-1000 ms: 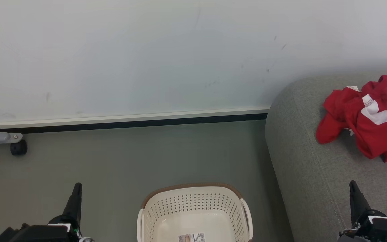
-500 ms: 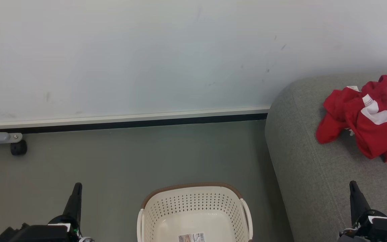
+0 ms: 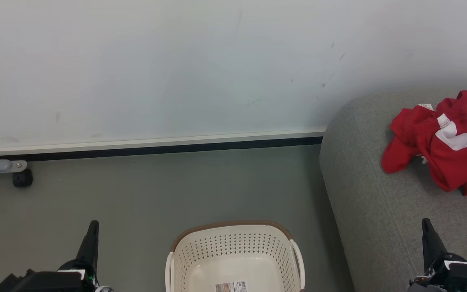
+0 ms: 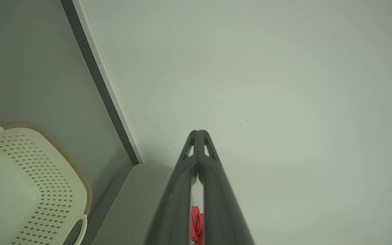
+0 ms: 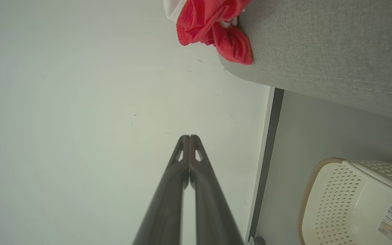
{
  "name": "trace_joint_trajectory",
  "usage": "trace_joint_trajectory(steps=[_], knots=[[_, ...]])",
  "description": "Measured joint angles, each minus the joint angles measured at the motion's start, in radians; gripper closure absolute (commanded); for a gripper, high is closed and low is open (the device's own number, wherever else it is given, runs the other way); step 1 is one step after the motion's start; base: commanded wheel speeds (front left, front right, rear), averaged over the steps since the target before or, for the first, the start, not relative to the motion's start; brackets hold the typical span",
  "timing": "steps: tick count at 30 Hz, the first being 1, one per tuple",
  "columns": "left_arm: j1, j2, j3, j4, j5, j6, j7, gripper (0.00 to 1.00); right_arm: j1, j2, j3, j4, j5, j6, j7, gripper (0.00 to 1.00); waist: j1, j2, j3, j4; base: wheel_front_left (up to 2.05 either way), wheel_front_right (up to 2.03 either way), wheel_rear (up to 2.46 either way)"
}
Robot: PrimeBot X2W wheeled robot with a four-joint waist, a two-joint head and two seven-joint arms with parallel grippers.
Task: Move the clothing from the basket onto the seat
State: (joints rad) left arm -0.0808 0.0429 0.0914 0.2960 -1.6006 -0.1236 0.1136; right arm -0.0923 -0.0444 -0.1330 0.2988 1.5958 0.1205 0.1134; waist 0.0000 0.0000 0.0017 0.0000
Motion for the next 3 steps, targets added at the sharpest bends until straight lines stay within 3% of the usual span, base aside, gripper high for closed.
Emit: trace_joint_trajectory(steps=[3], knots=[[0.0,0.0,0.0,0.0,0.0,0.0,0.0,1.0,0.0,0.0,0.0,0.0,0.0,0.0,0.0,1.0,0.0,0.0,0.0,0.0,0.0,0.0,0.0]])
